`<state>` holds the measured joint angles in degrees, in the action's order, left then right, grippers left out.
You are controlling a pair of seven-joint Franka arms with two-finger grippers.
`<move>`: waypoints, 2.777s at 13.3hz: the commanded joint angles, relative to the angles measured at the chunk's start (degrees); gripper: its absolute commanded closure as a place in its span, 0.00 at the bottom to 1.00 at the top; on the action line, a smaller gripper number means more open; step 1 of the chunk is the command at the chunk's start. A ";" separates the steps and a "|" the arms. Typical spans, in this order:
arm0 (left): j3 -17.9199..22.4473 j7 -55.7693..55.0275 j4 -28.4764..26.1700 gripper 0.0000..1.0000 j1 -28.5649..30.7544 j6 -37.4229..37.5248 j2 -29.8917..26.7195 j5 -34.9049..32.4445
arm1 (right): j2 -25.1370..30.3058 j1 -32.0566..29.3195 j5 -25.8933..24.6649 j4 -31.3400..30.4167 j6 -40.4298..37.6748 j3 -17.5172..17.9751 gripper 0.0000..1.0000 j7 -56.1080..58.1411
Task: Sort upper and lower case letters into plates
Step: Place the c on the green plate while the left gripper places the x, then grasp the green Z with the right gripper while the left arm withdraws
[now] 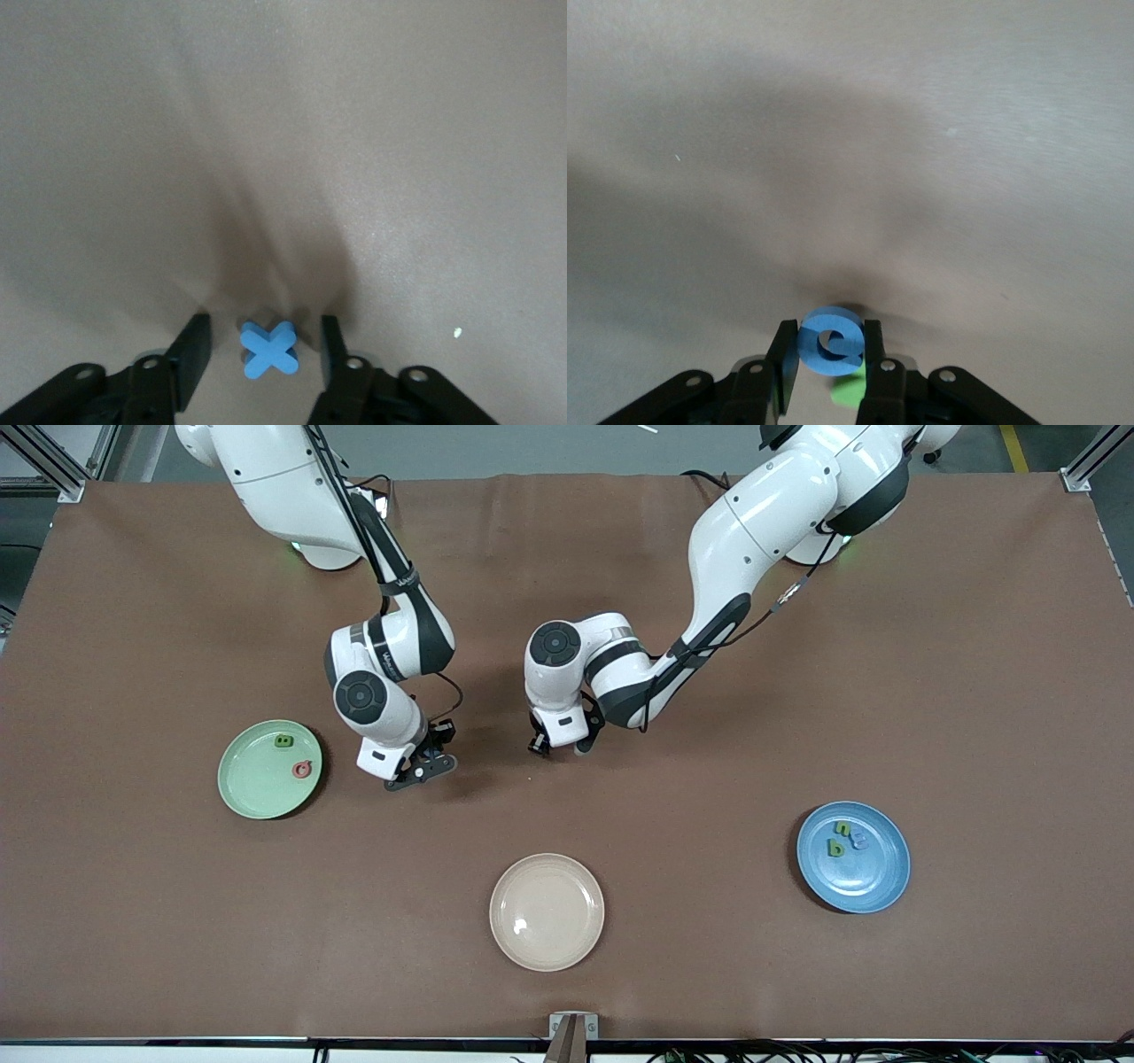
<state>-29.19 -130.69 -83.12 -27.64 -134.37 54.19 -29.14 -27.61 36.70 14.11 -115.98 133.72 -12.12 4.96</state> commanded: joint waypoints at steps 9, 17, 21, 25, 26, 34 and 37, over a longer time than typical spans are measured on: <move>0.98 3.50 1.47 1.00 5.20 3.84 -4.42 -0.66 | 14.87 -26.48 -4.96 -2.67 -16.57 0.08 0.86 22.17; -3.85 40.19 0.86 0.99 27.70 19.03 -11.82 -0.04 | 8.20 -33.80 -7.69 -8.20 2.75 0.17 0.86 32.22; -4.21 59.37 0.86 0.99 37.46 20.99 -12.00 -0.04 | 4.41 -34.50 -7.60 -8.82 7.17 0.17 0.85 35.11; -3.77 69.84 0.86 0.96 44.14 20.20 -9.98 -0.83 | 3.45 -34.76 -7.60 -10.05 9.27 0.26 0.80 35.21; -3.77 72.48 0.94 0.96 45.81 20.03 -9.46 -0.83 | 3.44 -34.68 -7.60 -10.14 9.45 0.26 0.78 35.21; -3.94 79.62 1.30 0.00 48.91 20.02 -10.15 -0.75 | 8.09 -28.63 -6.90 -8.56 0.42 0.70 0.16 18.39; -4.47 81.02 1.30 0.00 48.47 22.65 -13.66 -0.31 | 10.82 -19.77 -6.90 -8.91 -2.32 0.61 0.13 1.85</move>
<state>-33.03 -50.99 -80.88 20.92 -114.19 44.32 -29.44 -19.68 11.64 7.15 -123.24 132.57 -11.24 15.43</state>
